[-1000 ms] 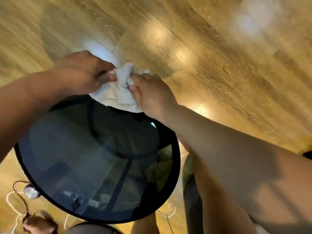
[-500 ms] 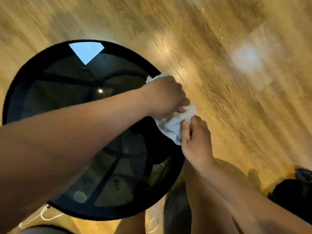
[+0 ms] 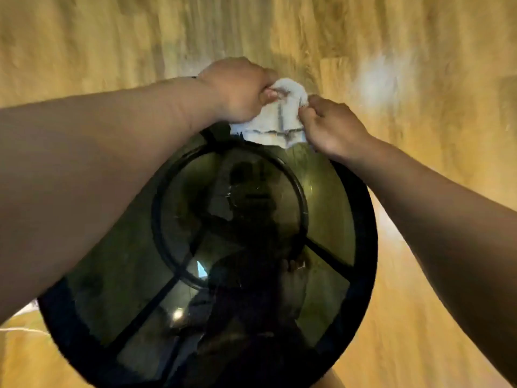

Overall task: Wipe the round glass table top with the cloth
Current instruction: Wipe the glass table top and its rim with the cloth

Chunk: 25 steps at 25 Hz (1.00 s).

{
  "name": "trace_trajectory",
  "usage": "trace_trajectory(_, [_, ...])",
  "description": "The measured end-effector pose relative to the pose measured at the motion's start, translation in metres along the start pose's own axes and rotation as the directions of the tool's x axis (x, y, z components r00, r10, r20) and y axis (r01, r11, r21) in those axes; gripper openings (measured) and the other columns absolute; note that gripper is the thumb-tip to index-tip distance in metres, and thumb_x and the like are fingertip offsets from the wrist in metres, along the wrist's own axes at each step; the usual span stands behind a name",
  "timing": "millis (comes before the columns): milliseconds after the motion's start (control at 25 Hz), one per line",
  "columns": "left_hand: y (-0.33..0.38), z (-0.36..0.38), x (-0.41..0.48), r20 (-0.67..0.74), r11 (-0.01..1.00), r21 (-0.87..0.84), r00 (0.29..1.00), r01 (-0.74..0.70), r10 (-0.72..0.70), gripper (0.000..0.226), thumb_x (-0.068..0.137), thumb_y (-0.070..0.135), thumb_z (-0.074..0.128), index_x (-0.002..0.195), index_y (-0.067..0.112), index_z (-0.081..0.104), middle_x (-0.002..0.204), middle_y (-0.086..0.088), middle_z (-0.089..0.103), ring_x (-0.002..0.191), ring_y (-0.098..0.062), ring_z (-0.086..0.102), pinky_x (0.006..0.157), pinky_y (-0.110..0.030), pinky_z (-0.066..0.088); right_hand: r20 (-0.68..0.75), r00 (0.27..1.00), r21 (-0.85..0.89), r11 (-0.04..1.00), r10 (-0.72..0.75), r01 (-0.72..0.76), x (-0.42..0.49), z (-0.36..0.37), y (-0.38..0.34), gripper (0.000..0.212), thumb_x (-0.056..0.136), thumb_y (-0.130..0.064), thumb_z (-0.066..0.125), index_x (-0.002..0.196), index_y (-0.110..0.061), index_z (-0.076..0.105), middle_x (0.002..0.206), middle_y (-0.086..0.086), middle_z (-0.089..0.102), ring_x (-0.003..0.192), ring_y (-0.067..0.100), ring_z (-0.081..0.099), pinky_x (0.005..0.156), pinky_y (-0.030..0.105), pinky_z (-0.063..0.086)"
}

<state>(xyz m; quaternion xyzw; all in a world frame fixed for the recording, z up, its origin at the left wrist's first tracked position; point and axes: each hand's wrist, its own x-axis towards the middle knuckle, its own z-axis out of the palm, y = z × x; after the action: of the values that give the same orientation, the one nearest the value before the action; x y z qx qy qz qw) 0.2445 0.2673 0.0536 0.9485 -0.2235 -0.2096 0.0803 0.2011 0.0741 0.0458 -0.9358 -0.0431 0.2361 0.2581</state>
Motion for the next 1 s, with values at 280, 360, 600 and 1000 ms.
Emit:
trace_trajectory(280, [-0.104, 0.022, -0.114, -0.156, 0.904, -0.157, 0.894, 0.398, -0.421, 0.023, 0.100, 0.031, 0.043, 0.116, 0.019, 0.055, 0.108, -0.017, 0.064, 0.099, -0.041, 0.058, 0.068, -0.038, 0.033, 0.169, 0.940, -0.349, 0.874, -0.297, 0.339, 0.072, 0.059, -0.157, 0.064, 0.098, -0.059, 0.014, 0.125, -0.022, 0.058, 0.125, 0.016, 0.063, 0.111, 0.036, 0.057, 0.086, 0.042, 0.043])
trace_trajectory(360, [-0.119, 0.037, -0.162, -0.160, 0.828, -0.236, 0.820, 0.509, -0.550, 0.028, 0.100, 0.032, 0.042, 0.119, 0.018, 0.056, 0.111, -0.019, 0.064, 0.102, -0.042, 0.058, 0.069, -0.038, 0.032, 0.251, 0.885, -0.423, 0.778, -0.393, 0.465, 0.066, 0.094, -0.206, 0.061, 0.100, -0.058, 0.016, 0.115, -0.020, 0.061, 0.114, 0.015, 0.066, 0.104, 0.036, 0.058, 0.088, 0.045, 0.046])
trace_trajectory(600, [-0.109, 0.095, -0.315, -0.080, 0.489, -0.554, 0.542, 0.673, -0.837, 0.027, 0.101, 0.031, 0.042, 0.113, 0.013, 0.057, 0.098, -0.017, 0.066, 0.092, -0.040, 0.060, 0.066, -0.038, 0.032, 0.514, 0.608, -0.448, 0.415, -0.605, 0.791, 0.001, 0.181, -0.300, 0.047, 0.098, -0.053, 0.022, 0.084, -0.019, 0.050, 0.087, 0.009, 0.054, 0.101, 0.040, 0.055, 0.092, 0.049, 0.041])
trace_trajectory(1000, [0.163, 0.177, -0.455, 0.538, -0.502, -0.781, -0.008, 0.372, -0.843, 0.007, 0.090, 0.011, 0.064, 0.083, 0.009, 0.063, 0.064, -0.005, 0.061, 0.061, -0.029, 0.065, 0.052, -0.022, 0.033, 0.961, -0.171, 0.116, -0.243, -0.217, 0.963, -0.226, 0.271, -0.266, 0.054, 0.094, -0.055, 0.029, 0.108, -0.027, 0.073, 0.118, -0.001, 0.068, 0.130, 0.036, 0.045, 0.115, 0.053, 0.016])
